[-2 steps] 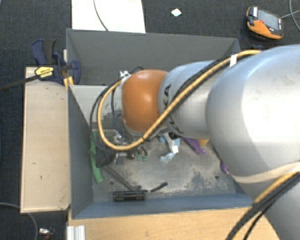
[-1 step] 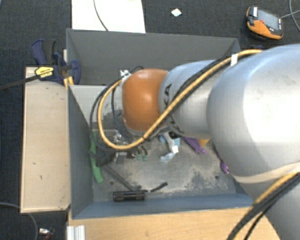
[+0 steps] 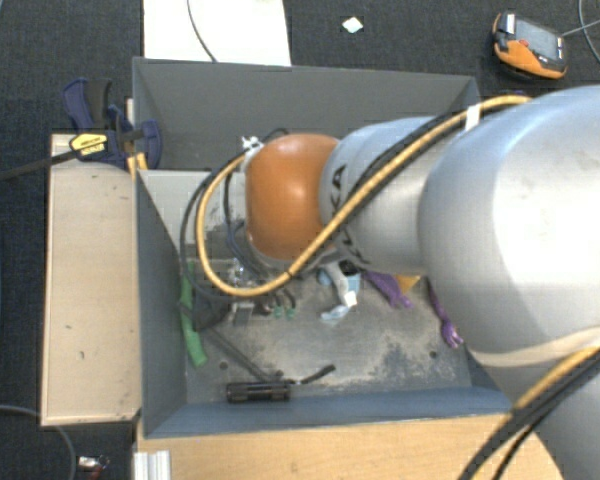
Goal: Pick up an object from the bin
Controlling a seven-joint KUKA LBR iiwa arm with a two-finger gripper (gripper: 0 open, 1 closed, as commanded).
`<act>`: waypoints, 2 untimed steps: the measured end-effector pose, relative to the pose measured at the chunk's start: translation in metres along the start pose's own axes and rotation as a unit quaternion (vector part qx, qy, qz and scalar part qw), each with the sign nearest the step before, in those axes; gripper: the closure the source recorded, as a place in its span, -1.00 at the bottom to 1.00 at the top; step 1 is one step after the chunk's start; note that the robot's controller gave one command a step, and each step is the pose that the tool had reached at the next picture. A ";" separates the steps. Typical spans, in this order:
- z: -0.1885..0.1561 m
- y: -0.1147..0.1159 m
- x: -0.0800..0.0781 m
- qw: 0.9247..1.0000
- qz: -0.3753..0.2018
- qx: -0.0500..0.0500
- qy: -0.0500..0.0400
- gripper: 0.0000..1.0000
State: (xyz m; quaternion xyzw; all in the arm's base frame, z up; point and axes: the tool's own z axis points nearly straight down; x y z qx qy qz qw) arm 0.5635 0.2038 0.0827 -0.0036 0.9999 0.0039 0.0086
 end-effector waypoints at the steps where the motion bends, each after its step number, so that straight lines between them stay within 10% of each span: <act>1: -0.011 0.000 0.000 1.000 0.000 0.000 -0.001 1.00; 2: -0.020 0.000 -0.001 1.000 0.001 -0.001 -0.002 1.00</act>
Offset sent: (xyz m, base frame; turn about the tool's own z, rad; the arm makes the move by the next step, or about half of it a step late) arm -0.0001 -0.0002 0.0270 0.0006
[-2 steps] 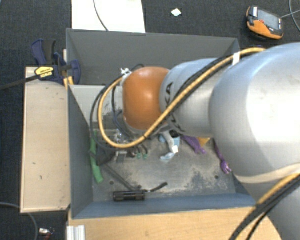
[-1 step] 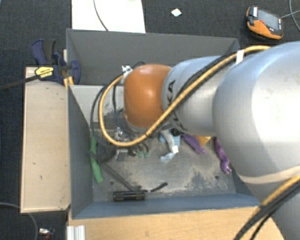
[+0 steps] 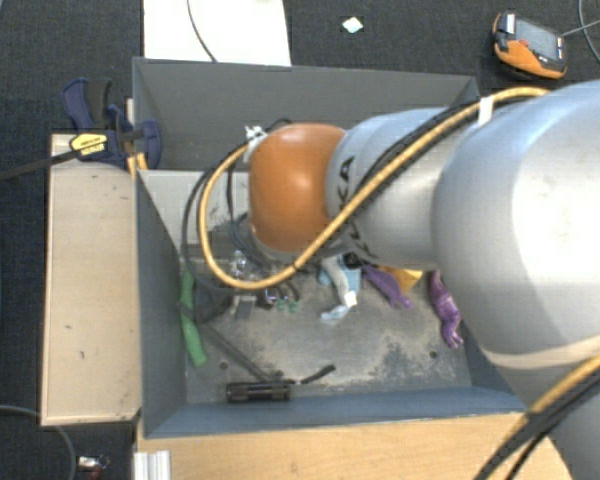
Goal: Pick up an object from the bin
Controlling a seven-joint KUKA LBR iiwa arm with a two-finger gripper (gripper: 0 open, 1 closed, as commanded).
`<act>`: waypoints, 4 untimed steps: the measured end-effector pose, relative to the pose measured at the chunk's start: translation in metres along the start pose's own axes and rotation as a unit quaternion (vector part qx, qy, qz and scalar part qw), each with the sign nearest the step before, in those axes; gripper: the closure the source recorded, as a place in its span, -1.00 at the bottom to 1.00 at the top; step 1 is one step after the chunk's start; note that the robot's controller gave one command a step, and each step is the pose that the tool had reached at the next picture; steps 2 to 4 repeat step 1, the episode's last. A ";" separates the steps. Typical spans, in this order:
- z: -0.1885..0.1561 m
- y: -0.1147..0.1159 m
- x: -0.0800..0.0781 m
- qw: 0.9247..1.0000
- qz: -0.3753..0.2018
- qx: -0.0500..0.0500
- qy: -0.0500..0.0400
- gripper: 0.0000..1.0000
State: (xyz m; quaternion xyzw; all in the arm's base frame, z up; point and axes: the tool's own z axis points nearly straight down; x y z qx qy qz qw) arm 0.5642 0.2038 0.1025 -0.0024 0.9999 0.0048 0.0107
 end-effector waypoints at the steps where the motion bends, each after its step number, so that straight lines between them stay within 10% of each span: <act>1: -0.007 0.000 -0.001 1.000 0.001 -0.001 -0.001 1.00; 4: -0.007 0.000 -0.001 1.000 0.001 -0.001 -0.001 1.00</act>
Offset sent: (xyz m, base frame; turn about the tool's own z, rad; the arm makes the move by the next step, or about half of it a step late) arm 0.0002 0.0001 0.0392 0.0008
